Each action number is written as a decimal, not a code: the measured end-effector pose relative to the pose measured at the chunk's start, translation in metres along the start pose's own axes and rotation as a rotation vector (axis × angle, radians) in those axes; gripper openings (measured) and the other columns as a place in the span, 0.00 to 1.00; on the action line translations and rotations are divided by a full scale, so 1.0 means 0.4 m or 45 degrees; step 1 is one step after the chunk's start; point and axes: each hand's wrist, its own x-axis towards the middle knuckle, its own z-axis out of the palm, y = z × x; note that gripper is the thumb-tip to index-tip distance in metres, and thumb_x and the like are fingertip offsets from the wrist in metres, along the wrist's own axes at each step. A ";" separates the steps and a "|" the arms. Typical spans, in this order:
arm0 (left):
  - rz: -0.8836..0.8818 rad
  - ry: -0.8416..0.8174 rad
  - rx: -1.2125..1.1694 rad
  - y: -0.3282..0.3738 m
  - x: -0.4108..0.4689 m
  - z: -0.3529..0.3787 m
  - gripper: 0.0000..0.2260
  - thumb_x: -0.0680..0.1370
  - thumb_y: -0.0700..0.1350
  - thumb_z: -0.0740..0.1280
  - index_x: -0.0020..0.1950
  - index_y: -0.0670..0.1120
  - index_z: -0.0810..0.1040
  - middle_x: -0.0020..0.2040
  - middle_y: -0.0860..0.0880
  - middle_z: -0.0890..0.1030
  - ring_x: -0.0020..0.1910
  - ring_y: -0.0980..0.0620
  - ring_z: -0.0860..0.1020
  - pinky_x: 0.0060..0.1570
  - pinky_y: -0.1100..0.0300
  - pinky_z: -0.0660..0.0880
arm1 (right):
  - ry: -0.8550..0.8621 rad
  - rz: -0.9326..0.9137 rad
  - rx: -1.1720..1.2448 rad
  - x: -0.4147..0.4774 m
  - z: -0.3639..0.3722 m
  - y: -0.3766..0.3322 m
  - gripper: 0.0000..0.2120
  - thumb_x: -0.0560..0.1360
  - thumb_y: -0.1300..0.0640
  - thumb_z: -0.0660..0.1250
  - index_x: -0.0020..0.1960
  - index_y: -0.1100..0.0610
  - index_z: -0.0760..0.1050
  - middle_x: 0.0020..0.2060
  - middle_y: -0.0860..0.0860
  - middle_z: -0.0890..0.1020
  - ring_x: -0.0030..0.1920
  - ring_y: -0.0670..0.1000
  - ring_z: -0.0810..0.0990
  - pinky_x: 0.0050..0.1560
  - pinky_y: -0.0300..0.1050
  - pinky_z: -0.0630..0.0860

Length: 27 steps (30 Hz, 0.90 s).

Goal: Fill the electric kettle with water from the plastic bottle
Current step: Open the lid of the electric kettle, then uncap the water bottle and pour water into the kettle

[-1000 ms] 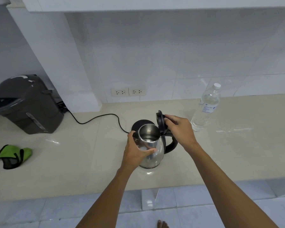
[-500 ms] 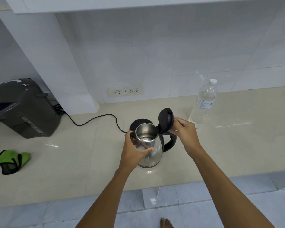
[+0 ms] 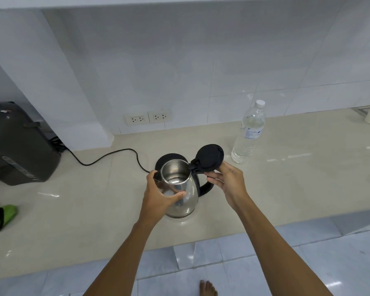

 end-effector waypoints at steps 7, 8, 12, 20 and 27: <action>-0.015 -0.008 0.046 0.009 0.001 -0.006 0.55 0.61 0.56 0.88 0.80 0.54 0.59 0.71 0.47 0.75 0.70 0.46 0.75 0.71 0.47 0.76 | 0.006 0.009 0.012 0.002 -0.008 0.008 0.11 0.81 0.56 0.67 0.57 0.58 0.85 0.49 0.53 0.88 0.48 0.56 0.88 0.50 0.49 0.84; -0.015 -0.014 0.060 0.012 0.002 -0.008 0.55 0.61 0.56 0.89 0.80 0.53 0.60 0.70 0.48 0.76 0.69 0.47 0.76 0.70 0.50 0.76 | 0.027 0.009 -0.010 0.001 -0.011 0.006 0.11 0.80 0.56 0.67 0.57 0.58 0.85 0.50 0.53 0.88 0.48 0.56 0.88 0.50 0.49 0.84; 0.002 -0.051 0.134 0.043 -0.002 -0.019 0.55 0.63 0.56 0.88 0.81 0.48 0.60 0.76 0.48 0.68 0.72 0.47 0.75 0.69 0.52 0.75 | 0.102 -0.065 -0.274 -0.020 -0.040 -0.013 0.11 0.80 0.52 0.67 0.56 0.55 0.85 0.51 0.50 0.88 0.48 0.51 0.88 0.49 0.49 0.85; 0.393 0.047 0.356 0.229 -0.064 0.026 0.56 0.68 0.69 0.79 0.85 0.46 0.57 0.84 0.48 0.59 0.83 0.46 0.60 0.82 0.46 0.59 | 0.194 -0.388 -1.115 -0.046 -0.122 -0.140 0.16 0.80 0.46 0.65 0.61 0.52 0.83 0.54 0.48 0.86 0.50 0.48 0.85 0.56 0.50 0.82; 0.687 -0.034 0.238 0.438 -0.085 0.208 0.50 0.71 0.66 0.78 0.83 0.47 0.59 0.83 0.51 0.60 0.82 0.51 0.59 0.80 0.57 0.59 | 0.212 -0.587 -1.441 0.006 -0.181 -0.340 0.17 0.80 0.46 0.65 0.62 0.54 0.82 0.58 0.48 0.86 0.55 0.50 0.85 0.61 0.50 0.79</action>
